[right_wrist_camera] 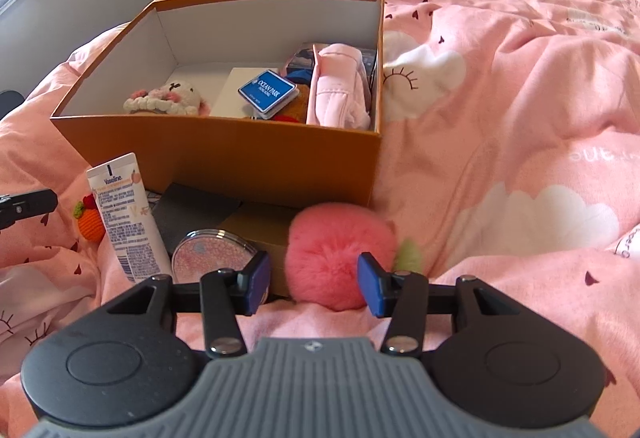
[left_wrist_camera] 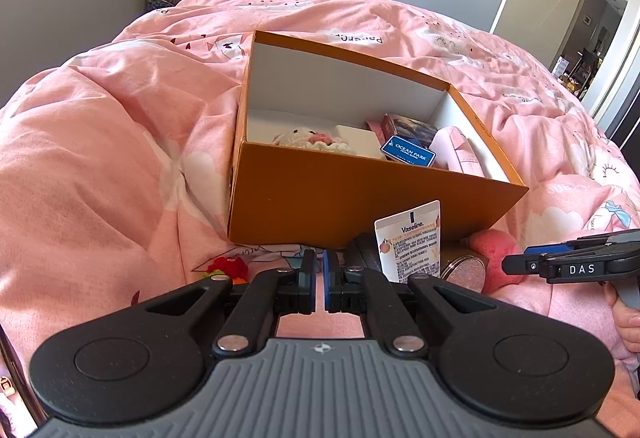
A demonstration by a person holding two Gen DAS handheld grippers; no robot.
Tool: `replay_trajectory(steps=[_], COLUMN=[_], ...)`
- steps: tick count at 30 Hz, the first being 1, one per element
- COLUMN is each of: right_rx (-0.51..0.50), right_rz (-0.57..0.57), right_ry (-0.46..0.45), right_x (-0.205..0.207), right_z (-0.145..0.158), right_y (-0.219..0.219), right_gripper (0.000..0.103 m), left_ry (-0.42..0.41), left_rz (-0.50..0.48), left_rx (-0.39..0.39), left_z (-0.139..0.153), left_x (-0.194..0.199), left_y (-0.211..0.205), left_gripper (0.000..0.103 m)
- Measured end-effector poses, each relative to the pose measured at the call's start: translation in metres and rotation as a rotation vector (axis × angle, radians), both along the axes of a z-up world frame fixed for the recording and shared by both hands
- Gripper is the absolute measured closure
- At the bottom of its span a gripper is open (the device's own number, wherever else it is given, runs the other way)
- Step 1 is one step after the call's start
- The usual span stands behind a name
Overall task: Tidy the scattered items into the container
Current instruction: 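Lift the Vaseline tube with the left gripper toward the shoebox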
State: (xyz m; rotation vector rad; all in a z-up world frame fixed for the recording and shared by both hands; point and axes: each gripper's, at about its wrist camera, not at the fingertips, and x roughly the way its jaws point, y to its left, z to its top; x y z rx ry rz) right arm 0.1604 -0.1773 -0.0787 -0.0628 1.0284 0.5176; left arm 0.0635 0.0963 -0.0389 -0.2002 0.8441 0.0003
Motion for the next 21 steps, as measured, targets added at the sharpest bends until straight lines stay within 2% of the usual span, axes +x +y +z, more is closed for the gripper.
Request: replay_trajectory(steps=[4, 10, 11, 14, 16, 18, 21], right_rx=[0.008, 0.000, 0.004, 0.007, 0.012, 0.018, 0.015], right_rz=[0.003, 0.041, 0.045, 0.043, 0.037, 0.029, 0.016], right_ry=[0.046, 0.036, 0.035, 0.035, 0.025, 0.022, 0.037], right_x=[0.000, -0.004, -0.004, -0.002, -0.002, 0.000, 0.005], right_z=[-0.010, -0.012, -0.011, -0.008, -0.006, -0.006, -0.008], right_y=[0.002, 0.009, 0.009, 0.006, 0.002, -0.001, -0.001], right_gripper=[0.051, 0.051, 0.051, 0.051, 0.051, 0.051, 0.051], left_ry=[0.006, -0.022, -0.027, -0.034, -0.035, -0.033, -0.019], left_rz=[-0.020, -0.100, -0.115, -0.147, -0.169, -0.178, -0.170], left_rx=[-0.023, -0.039, -0.037, -0.037, -0.043, -0.058, -0.076], left_z=[-0.001, -0.002, -0.002, -0.003, -0.006, -0.011, -0.019], left_x=[0.000, -0.002, -0.001, 0.002, 0.005, 0.011, 0.021], left_y=[0.002, -0.010, -0.013, -0.023, -0.029, -0.034, -0.038], left_gripper=[0.099, 0.099, 0.096, 0.071, 0.063, 0.048, 0.048])
